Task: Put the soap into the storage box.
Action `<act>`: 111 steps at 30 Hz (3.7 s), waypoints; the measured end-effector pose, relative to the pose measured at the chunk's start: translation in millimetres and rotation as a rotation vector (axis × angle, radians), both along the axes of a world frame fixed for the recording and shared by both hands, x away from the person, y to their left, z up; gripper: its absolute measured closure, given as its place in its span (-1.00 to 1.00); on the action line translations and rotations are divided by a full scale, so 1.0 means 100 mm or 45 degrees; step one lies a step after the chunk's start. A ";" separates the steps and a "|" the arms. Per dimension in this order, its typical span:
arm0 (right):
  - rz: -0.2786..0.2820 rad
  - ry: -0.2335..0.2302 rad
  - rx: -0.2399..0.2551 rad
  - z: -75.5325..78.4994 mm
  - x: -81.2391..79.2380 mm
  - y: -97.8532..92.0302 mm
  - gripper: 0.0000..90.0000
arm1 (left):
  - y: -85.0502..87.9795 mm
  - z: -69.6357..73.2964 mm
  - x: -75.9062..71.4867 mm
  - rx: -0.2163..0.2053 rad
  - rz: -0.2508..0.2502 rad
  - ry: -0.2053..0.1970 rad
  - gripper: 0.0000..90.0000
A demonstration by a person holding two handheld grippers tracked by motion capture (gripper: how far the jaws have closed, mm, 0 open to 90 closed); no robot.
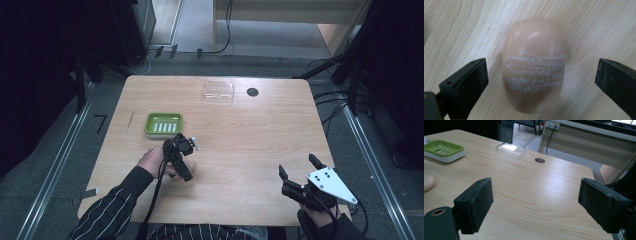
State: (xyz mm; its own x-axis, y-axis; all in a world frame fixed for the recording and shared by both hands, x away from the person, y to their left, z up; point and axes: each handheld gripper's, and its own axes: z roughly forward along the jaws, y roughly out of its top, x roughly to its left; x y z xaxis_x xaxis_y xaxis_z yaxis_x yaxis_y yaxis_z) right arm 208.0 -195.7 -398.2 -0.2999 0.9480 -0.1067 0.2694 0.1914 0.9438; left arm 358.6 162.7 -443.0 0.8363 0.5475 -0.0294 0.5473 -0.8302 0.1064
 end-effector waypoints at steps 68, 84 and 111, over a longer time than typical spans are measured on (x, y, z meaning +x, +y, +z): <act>-0.006 -0.003 0.013 0.00 -0.01 -0.02 -0.70 | 0.09 0.08 -0.02 0.053 -0.072 -0.092 -0.25; 0.003 -0.004 0.012 0.00 0.00 -0.01 -0.70 | 0.26 0.16 0.03 0.067 -0.073 -0.112 -0.25; 0.000 -0.006 0.009 0.00 -0.01 -0.01 -0.70 | 0.42 0.33 0.20 0.053 -0.114 -0.133 -0.25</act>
State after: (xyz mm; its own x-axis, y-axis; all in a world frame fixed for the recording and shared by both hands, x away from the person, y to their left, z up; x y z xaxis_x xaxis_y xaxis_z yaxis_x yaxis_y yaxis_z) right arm 207.1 -197.2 -398.1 -0.2991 0.9488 -0.1013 0.2650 0.1846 0.9464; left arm 378.4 204.8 -410.3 0.8792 0.4694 0.0819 0.4584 -0.8802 0.1232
